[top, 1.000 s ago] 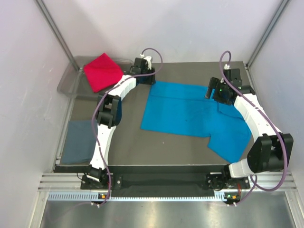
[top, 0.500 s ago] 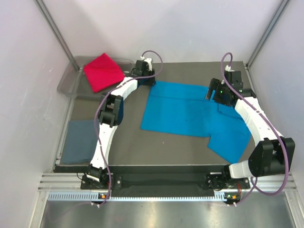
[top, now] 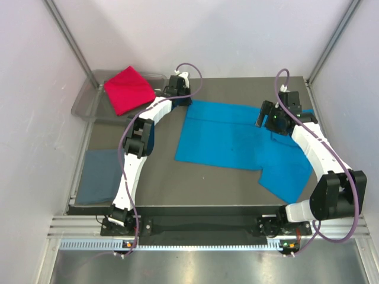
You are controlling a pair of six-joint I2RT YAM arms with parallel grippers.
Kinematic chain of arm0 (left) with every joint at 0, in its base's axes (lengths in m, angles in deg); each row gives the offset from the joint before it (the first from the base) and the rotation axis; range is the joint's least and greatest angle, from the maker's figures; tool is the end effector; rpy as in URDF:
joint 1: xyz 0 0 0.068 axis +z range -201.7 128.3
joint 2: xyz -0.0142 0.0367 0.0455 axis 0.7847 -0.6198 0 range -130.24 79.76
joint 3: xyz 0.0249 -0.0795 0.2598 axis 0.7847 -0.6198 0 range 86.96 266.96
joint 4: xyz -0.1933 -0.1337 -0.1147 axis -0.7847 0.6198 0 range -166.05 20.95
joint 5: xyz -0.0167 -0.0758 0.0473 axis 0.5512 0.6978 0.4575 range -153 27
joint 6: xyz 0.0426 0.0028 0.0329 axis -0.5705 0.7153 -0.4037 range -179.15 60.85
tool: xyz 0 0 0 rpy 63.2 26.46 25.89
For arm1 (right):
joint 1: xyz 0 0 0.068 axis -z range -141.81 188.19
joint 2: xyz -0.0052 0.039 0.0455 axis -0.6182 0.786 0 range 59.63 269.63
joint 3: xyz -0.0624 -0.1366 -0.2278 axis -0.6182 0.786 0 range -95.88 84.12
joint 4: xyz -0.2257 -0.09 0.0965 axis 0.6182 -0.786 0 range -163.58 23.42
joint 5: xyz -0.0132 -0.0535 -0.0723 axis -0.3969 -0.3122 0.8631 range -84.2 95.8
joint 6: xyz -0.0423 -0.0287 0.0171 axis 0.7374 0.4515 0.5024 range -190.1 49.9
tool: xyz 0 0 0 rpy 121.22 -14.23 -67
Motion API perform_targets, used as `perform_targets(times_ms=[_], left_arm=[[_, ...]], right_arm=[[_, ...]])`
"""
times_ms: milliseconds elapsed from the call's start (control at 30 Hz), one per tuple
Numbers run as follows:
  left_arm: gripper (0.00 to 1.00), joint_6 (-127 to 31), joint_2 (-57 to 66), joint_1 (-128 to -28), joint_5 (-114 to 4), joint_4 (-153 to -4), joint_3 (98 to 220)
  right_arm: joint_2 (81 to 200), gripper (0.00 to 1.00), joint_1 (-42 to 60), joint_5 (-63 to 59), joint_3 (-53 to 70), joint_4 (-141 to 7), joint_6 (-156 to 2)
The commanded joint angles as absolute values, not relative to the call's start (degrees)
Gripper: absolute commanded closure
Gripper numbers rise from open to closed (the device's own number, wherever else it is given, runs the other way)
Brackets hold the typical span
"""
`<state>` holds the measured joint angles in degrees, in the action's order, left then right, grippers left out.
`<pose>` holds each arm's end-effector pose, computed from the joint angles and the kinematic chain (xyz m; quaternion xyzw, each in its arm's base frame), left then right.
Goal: Fold and stack the t-shirts
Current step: Fold the tshirt
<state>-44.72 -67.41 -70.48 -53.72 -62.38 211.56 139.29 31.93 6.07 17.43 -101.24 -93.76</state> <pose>0.5465 -0.1919 0.1535 0.0703 0.8870 -0.1979 0.4112 0.2969 0.0323 0.2957 0.1419 0.9215 0.0911 0.3497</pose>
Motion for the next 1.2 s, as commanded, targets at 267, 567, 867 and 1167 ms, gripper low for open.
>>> perform_targets(times_ms=[267, 567, 867, 1167], left_arm=[[1.00, -47.7, -63.4, -67.0, -69.0, -66.5, 210.5], [0.63, -47.7, -59.7, -67.6, -67.7, -60.1, 209.8], [0.58, -40.7, -52.4, -68.7, -65.4, -52.9, 209.5], [0.63, -34.0, -40.7, -72.7, -60.3, -48.0, 205.0]], right_arm=[[138.6, 0.25, 32.6, 9.1, 20.1, -99.4, -96.6], [142.2, 0.26, 37.7, 10.3, 17.3, -106.7, -97.0], [135.4, 0.26, 47.1, 9.9, 29.3, -113.9, -99.5], [129.3, 0.26, 50.1, 14.8, 38.3, -116.5, -99.4]])
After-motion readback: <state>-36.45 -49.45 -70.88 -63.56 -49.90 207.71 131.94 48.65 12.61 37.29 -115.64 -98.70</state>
